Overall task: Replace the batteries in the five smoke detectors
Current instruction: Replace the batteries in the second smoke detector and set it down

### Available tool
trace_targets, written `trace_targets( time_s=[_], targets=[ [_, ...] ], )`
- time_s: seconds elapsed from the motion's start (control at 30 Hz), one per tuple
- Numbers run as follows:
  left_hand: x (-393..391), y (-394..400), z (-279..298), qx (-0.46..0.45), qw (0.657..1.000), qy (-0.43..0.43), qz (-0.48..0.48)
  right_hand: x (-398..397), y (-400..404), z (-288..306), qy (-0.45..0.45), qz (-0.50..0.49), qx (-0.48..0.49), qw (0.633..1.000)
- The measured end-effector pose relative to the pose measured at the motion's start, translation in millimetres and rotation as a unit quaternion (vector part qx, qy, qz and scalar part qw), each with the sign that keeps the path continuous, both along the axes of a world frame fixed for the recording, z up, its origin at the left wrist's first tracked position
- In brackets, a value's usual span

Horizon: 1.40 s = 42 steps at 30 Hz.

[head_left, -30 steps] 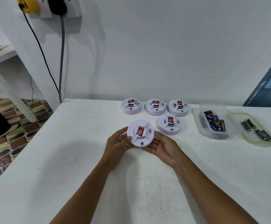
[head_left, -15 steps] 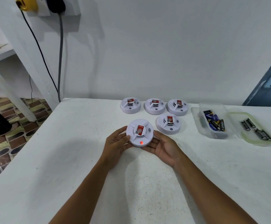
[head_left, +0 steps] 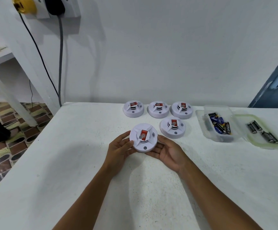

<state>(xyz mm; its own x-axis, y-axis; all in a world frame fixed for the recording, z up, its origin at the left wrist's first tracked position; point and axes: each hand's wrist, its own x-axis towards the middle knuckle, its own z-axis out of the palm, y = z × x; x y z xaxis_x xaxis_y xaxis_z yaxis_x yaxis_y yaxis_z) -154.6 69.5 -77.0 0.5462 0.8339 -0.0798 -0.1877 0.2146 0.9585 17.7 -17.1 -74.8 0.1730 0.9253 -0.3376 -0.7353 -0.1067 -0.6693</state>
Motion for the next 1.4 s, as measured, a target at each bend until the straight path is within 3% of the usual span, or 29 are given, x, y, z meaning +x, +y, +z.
trace_targets(
  time_s=[1.4],
  targets=[
    [-7.0, 5.5, -3.4, 0.005, 1.0, -0.016, -0.019, -5.4, 4.3, 4.5, -0.018, -0.006, -0.008, 1.0]
  ],
)
